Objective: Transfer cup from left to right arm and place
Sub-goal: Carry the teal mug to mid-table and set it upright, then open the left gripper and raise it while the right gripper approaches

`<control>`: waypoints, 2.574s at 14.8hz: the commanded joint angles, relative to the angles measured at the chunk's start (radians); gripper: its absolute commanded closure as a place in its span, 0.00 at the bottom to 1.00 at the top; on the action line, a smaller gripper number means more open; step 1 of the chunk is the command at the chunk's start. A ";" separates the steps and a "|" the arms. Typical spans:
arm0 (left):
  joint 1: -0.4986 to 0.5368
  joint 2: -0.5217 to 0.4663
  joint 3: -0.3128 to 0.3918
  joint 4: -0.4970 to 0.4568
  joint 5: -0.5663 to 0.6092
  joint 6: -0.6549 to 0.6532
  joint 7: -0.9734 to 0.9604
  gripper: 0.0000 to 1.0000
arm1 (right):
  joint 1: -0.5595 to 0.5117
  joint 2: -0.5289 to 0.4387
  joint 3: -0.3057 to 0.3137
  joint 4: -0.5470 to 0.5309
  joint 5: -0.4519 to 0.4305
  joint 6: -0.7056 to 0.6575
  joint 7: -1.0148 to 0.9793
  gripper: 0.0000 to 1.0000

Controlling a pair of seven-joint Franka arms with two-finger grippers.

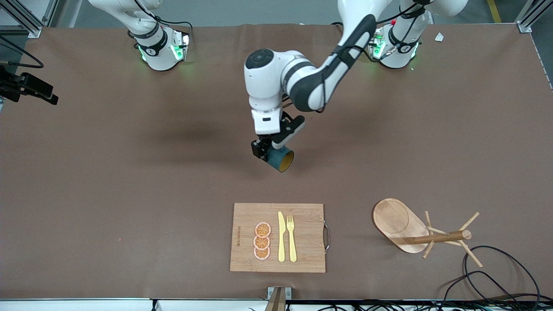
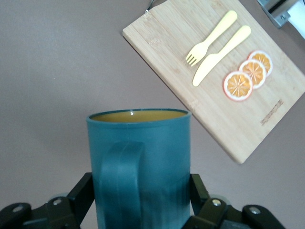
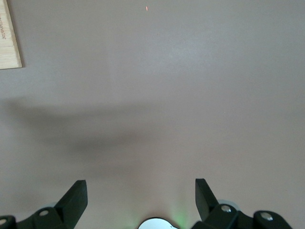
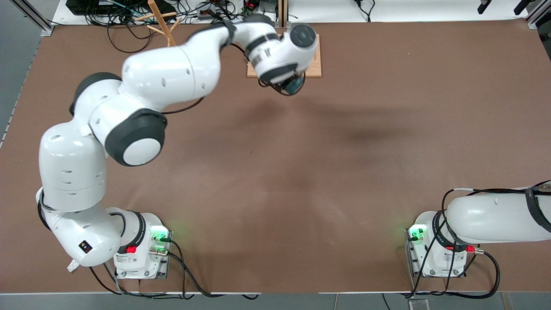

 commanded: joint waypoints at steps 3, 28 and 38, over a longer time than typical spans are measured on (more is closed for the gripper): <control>-0.118 0.103 0.025 0.030 0.296 -0.090 -0.158 0.27 | -0.016 0.031 0.010 0.009 0.003 0.007 -0.010 0.00; -0.298 0.378 0.012 -0.002 1.131 -0.278 -0.462 0.00 | -0.010 0.046 0.010 0.015 0.006 0.034 -0.013 0.00; -0.361 0.203 -0.130 0.004 0.703 -0.436 -0.450 0.00 | -0.016 0.135 0.010 0.015 0.001 0.106 -0.014 0.00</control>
